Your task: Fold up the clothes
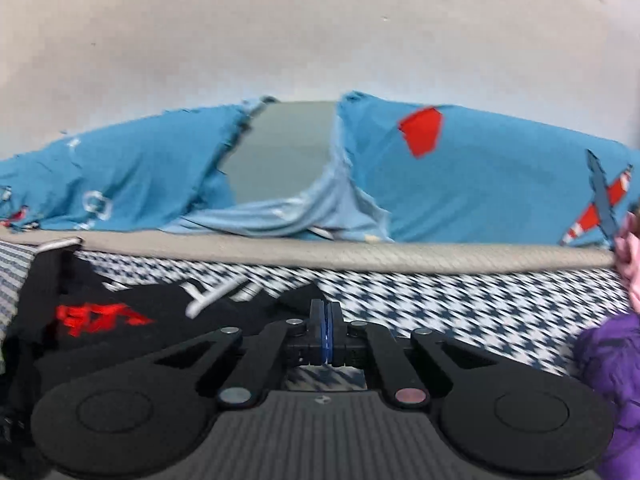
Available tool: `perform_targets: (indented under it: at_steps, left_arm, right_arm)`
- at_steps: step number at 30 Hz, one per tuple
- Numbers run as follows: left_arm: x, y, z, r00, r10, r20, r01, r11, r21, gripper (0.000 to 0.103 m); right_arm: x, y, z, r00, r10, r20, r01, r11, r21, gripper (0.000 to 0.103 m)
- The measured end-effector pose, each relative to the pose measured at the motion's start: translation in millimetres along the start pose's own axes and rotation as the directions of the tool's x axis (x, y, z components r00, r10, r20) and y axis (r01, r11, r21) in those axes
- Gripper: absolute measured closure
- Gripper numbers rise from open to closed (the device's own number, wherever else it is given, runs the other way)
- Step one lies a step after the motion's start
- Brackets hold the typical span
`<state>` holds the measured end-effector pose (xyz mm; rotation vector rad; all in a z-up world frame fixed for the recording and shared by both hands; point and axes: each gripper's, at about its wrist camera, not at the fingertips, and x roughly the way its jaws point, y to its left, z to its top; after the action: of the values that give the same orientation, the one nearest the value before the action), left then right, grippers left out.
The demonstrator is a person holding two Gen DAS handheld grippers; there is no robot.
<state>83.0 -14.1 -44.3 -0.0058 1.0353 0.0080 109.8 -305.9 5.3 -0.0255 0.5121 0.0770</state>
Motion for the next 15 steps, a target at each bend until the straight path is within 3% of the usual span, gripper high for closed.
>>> perform_targets:
  at_steps: [5, 11, 15]
  left_arm:
    - [-0.6, -1.1, 0.5, 1.0, 0.004, -0.003, -0.004, 1.0, -0.003, 0.0]
    - [0.2, -1.2, 1.9, 1.0, 0.004, -0.01, -0.004, 1.0, -0.007, 0.0]
    - [0.2, -0.6, 1.7, 1.0, 0.0, -0.009, 0.0, 1.0, -0.006, 0.0]
  right_arm:
    - [10.9, 20.2, 8.8, 0.997, 0.078, 0.029, -0.077, 0.997, -0.03, 0.099]
    - [29.9, 48.7, 11.5, 0.985, 0.174, -0.014, -0.175, 0.98, -0.093, 0.091]
    - [43.9, 63.4, 11.3, 0.98, 0.189, -0.058, -0.196, 0.967, -0.165, 0.082]
